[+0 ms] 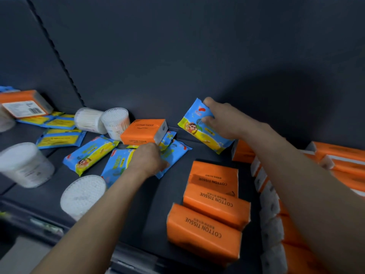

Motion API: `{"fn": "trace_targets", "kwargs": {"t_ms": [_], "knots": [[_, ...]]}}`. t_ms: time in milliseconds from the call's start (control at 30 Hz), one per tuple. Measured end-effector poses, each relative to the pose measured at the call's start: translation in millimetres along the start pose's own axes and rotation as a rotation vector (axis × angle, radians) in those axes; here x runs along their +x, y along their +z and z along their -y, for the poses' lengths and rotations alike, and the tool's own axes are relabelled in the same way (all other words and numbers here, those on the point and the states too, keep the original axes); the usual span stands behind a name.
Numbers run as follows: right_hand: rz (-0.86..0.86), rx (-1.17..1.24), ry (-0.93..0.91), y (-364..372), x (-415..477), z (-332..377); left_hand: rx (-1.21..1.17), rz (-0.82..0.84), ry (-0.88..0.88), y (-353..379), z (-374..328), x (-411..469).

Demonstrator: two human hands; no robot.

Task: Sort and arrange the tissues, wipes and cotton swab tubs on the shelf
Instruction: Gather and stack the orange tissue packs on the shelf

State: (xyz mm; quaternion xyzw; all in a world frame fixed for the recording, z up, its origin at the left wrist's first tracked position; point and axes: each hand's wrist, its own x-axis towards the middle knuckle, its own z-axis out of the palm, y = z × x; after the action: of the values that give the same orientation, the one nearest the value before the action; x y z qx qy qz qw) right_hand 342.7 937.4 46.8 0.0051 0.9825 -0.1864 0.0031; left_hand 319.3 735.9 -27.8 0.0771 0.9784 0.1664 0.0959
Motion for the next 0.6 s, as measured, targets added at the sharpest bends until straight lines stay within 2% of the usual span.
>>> {"fn": "trace_targets", "kwargs": {"t_ms": [167, 333, 433, 600], "knots": [[-0.004, -0.056, 0.033, 2, -3, 3, -0.114, 0.011, -0.074, 8, 4, 2], [-0.015, -0.058, 0.008, 2, -7, 9, -0.044, 0.074, -0.14, 7, 4, -2], [-0.029, -0.018, -0.007, 0, -8, 9, -0.238, 0.115, -0.085, -1, 3, -8], [-0.125, 0.012, -0.006, -9, -8, 6, -0.41, -0.01, 0.02, -28, 1, -23]]}}
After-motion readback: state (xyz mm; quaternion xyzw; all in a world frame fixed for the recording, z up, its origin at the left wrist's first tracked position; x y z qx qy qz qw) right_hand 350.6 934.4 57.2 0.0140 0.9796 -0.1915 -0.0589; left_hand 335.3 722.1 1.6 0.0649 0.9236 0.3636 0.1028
